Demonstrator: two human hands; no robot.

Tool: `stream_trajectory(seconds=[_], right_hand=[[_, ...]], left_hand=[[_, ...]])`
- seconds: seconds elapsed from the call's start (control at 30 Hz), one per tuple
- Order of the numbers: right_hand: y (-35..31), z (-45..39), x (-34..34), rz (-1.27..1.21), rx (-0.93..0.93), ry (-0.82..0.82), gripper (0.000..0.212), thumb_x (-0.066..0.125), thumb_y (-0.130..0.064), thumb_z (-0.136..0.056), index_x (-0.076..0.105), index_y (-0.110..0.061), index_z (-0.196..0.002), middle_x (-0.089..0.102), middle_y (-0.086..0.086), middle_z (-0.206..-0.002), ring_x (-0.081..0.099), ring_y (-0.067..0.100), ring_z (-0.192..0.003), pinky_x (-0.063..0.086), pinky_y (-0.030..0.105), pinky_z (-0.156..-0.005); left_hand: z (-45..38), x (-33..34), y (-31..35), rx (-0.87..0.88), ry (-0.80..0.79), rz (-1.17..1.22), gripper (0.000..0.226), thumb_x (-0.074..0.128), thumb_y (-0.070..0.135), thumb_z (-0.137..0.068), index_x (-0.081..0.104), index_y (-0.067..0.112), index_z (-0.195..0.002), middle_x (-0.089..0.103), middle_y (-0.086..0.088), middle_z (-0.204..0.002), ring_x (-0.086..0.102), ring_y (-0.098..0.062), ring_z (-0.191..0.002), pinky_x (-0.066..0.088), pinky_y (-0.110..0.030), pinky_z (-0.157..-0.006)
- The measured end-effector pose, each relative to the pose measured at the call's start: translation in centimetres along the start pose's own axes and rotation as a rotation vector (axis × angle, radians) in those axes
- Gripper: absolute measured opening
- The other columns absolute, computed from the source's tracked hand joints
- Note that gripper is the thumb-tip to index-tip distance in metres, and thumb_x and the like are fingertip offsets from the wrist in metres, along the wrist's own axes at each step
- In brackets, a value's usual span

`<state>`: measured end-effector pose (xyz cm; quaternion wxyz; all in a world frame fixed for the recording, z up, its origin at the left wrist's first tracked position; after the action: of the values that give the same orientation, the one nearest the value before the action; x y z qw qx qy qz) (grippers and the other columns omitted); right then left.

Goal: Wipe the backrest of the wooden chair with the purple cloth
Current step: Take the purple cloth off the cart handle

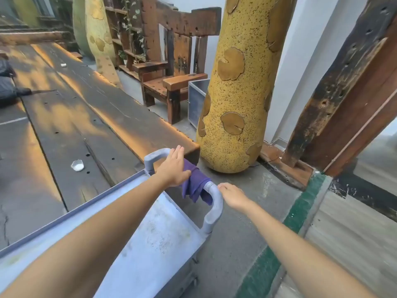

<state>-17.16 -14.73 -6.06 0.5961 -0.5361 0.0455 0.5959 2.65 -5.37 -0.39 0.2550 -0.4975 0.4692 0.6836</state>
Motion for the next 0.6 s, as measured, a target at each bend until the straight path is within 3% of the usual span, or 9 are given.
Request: stream_trajectory(seconds=[0.1, 0.17, 0.23, 0.3, 0.4, 0.5, 0.6], right_hand=[[0.6, -2.8, 1.2, -0.107, 0.072, -0.036, 0.049, 0.033, -0.036, -0.107, 0.056, -0.01, -0.141, 0.054, 0.013, -0.148, 0.05, 0.03, -0.135, 0.037, 0.033, -0.108], [1.0, -5.2, 2.4, -0.307, 0.166, -0.092, 0.054, 0.039, -0.042, -0.106, 0.058, -0.002, -0.137, 0.063, 0.021, -0.136, 0.061, 0.034, -0.122, 0.046, 0.039, -0.107], [1.3, -6.7, 3.4, -0.594, 0.276, -0.152, 0.058, 0.044, -0.048, -0.103, 0.059, -0.001, -0.133, 0.071, 0.028, -0.118, 0.07, 0.036, -0.099, 0.056, 0.043, -0.095], [1.1, -7.7, 4.2, -0.72, 0.316, -0.261, 0.056, 0.044, -0.055, -0.101, 0.063, -0.01, -0.129, 0.074, 0.025, -0.112, 0.072, 0.031, -0.089, 0.056, 0.038, -0.08], [0.9, -9.1, 4.7, -0.756, 0.299, -0.335, 0.044, 0.053, -0.055, -0.098, 0.066, -0.019, -0.12, 0.076, 0.013, -0.112, 0.074, 0.025, -0.091, 0.054, 0.033, -0.072], [0.2, -11.2, 3.8, -0.816, 0.22, -0.194, 0.032, 0.066, -0.033, -0.096, 0.07, -0.005, -0.111, 0.073, 0.014, -0.099, 0.067, 0.023, -0.073, 0.054, 0.029, -0.064], [-0.7, -12.7, 3.0, -0.875, 0.148, -0.117, 0.023, 0.06, -0.022, -0.1, 0.071, -0.003, -0.105, 0.073, 0.018, -0.105, 0.068, 0.027, -0.086, 0.057, 0.038, -0.085]], left_hand=[[-1.2, 1.4, -1.1, -0.117, -0.044, 0.018, 0.086, 0.052, 0.033, -0.092, 0.011, -0.004, -0.157, 0.009, -0.022, -0.167, 0.007, -0.034, -0.155, 0.012, -0.042, -0.124], [-2.3, 2.3, -1.9, -0.216, -0.054, 0.068, 0.081, 0.046, 0.041, -0.083, 0.031, -0.007, -0.147, 0.032, -0.027, -0.156, 0.028, -0.039, -0.146, 0.025, -0.044, -0.117], [-3.7, 3.0, -2.5, -0.295, -0.044, 0.126, 0.061, 0.046, 0.04, -0.083, 0.047, -0.004, -0.124, 0.05, -0.028, -0.135, 0.046, -0.042, -0.125, 0.039, -0.045, -0.102], [-5.1, 3.9, -3.2, -0.366, -0.012, 0.212, 0.037, 0.05, 0.032, -0.091, 0.049, 0.0, -0.11, 0.057, -0.025, -0.121, 0.052, -0.042, -0.115, 0.044, -0.044, -0.093], [-6.4, 4.5, -3.6, -0.417, 0.075, 0.257, 0.049, 0.046, 0.033, -0.094, 0.049, 0.001, -0.13, 0.052, -0.028, -0.132, 0.044, -0.044, -0.127, 0.037, -0.046, -0.104], [-7.6, 4.3, -3.7, -0.394, 0.192, 0.184, 0.046, 0.049, 0.027, -0.098, 0.05, 0.006, -0.139, 0.041, -0.027, -0.147, 0.035, -0.042, -0.137, 0.028, -0.044, -0.111], [-9.0, 4.6, -4.1, -0.401, 0.153, 0.103, 0.04, 0.05, 0.033, -0.098, 0.062, 0.01, -0.129, 0.033, -0.025, -0.154, 0.027, -0.04, -0.142, 0.025, -0.044, -0.114]])
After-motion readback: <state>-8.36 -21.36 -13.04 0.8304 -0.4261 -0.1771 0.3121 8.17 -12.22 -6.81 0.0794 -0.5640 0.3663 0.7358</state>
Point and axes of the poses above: each hand's wrist, its own z-axis away from the middle knuckle, its own x-axis out of the palm, y = z × x, the point moved 6 cm from there along -z, towards the middle knuckle
